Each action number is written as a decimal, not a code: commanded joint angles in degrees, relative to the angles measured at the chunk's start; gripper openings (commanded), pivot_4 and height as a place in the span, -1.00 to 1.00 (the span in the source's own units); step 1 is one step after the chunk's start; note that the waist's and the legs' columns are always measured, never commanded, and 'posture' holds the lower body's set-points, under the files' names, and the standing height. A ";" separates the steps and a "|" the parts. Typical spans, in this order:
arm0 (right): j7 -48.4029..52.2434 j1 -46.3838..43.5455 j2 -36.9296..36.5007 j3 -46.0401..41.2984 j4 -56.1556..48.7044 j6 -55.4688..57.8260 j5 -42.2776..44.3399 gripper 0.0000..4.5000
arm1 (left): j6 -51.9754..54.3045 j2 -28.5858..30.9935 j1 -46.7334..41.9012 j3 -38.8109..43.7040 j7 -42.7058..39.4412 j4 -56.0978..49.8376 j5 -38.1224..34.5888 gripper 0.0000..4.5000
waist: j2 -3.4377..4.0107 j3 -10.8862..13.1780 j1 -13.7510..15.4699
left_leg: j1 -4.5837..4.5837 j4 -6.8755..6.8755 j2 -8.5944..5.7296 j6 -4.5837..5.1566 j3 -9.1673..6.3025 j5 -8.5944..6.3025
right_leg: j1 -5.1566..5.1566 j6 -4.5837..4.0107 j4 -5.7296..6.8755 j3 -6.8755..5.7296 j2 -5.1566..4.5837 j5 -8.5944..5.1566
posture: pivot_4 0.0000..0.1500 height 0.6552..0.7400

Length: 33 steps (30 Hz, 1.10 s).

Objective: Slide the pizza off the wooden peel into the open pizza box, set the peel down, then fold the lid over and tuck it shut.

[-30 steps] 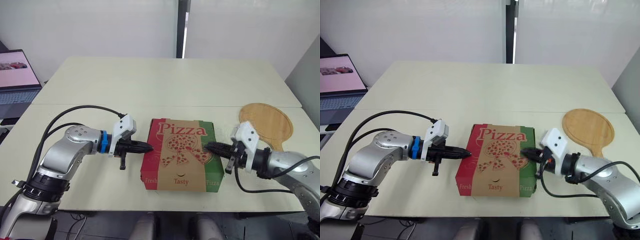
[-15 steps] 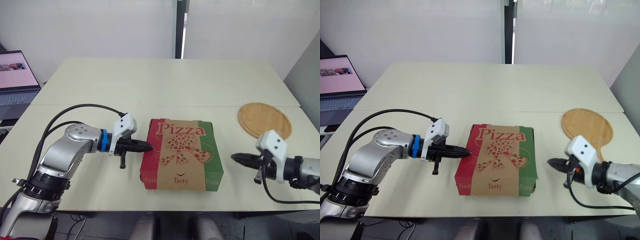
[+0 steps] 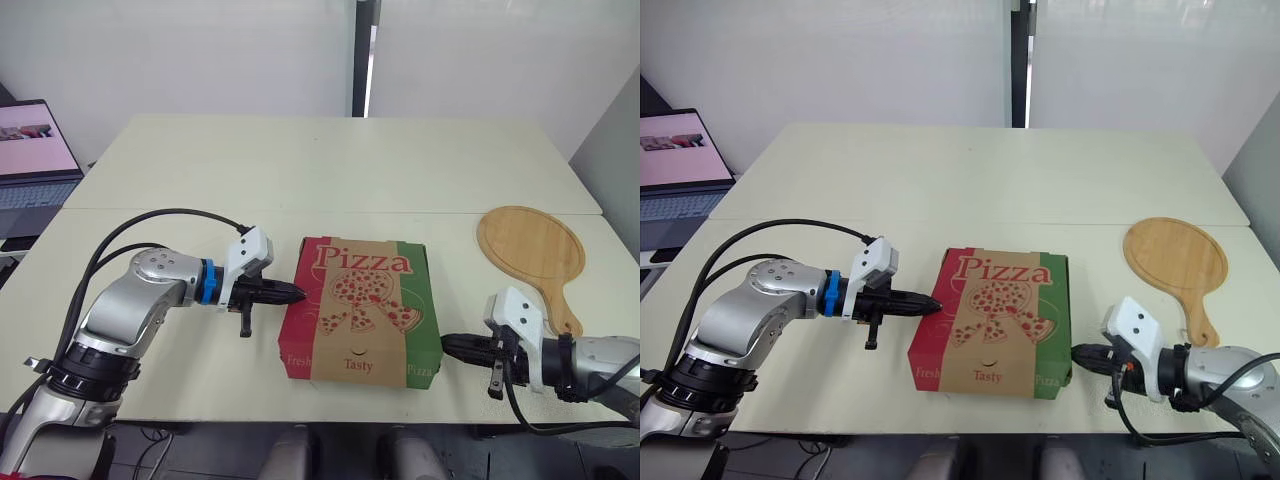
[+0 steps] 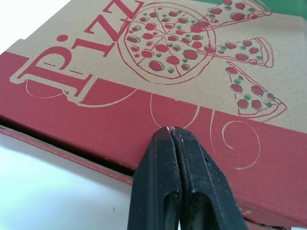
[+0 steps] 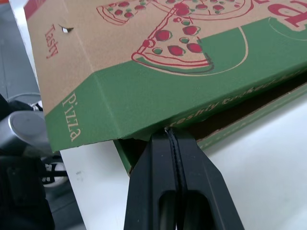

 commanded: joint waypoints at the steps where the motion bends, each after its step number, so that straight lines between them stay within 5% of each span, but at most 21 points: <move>1: -0.87 -0.96 0.66 -1.98 -2.81 1.17 3.75 -1.00 | 0.55 -0.20 0.00 1.25 0.31 -0.72 -0.58 -0.98 | 0.00 0.00 0.00 | 0.00 0.00 0.00 0.00 0.00 0.00 | 0.00 0.00 0.00 0.00 0.00 0.00 | 1.00 0.72; 33: -5.31 -0.50 6.26 3.40 -1.71 -0.97 1.35 -1.00 | 2.33 -1.63 -0.87 1.64 1.91 -0.54 -1.45 -0.98 | 0.00 0.00 -0.03 | 0.00 0.00 -0.01 0.00 -0.01 0.00 | -0.02 0.00 0.01 0.01 0.01 0.00 | 1.00 0.72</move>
